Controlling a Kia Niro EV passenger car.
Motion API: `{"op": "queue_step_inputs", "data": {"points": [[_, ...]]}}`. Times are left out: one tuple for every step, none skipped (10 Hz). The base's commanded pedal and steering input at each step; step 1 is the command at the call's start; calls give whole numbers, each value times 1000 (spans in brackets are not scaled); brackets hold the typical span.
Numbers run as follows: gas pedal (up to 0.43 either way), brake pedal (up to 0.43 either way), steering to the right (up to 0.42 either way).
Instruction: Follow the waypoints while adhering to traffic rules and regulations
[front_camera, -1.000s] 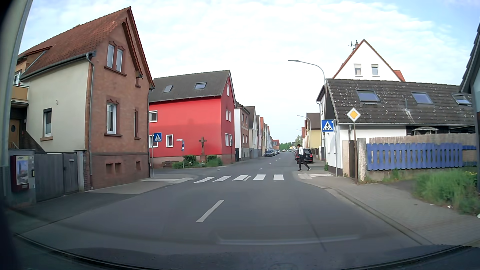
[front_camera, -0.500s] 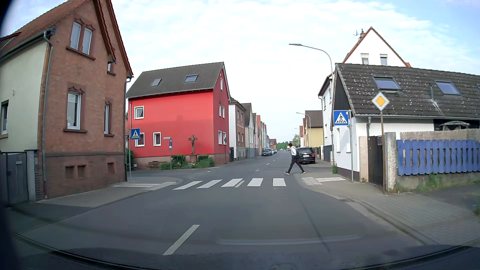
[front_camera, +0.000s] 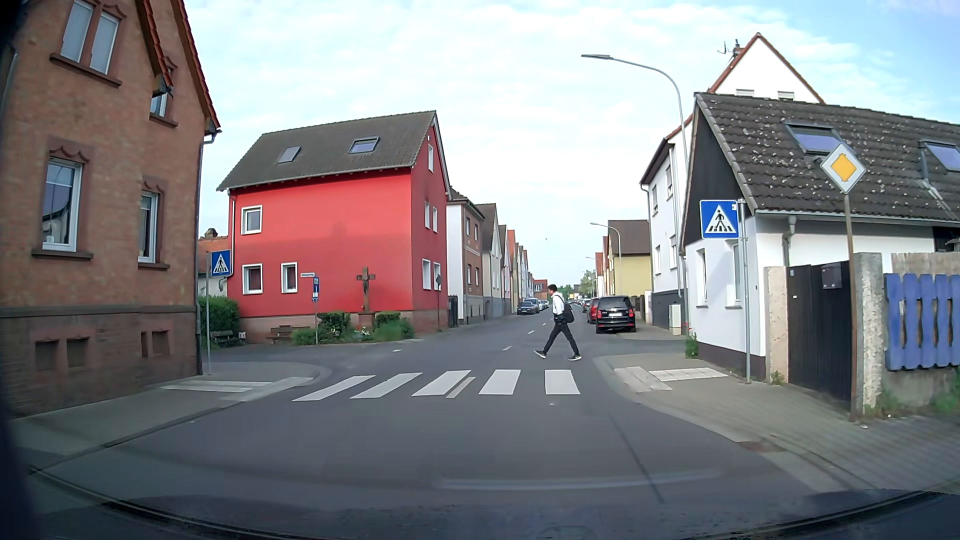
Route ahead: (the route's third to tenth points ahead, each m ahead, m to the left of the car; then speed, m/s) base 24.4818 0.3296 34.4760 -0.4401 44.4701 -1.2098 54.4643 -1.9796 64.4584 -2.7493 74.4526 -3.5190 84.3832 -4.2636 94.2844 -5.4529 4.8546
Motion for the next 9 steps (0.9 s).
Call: {"op": "queue_step_inputs", "data": {"points": [[0, 262, 18], [0, 262, 18], [0, 244, 18], [0, 238, 18], [0, 220, 18], [0, 189, 19], [0, 146, 18], [0, 79, 18], [0, 30, 19]]}}
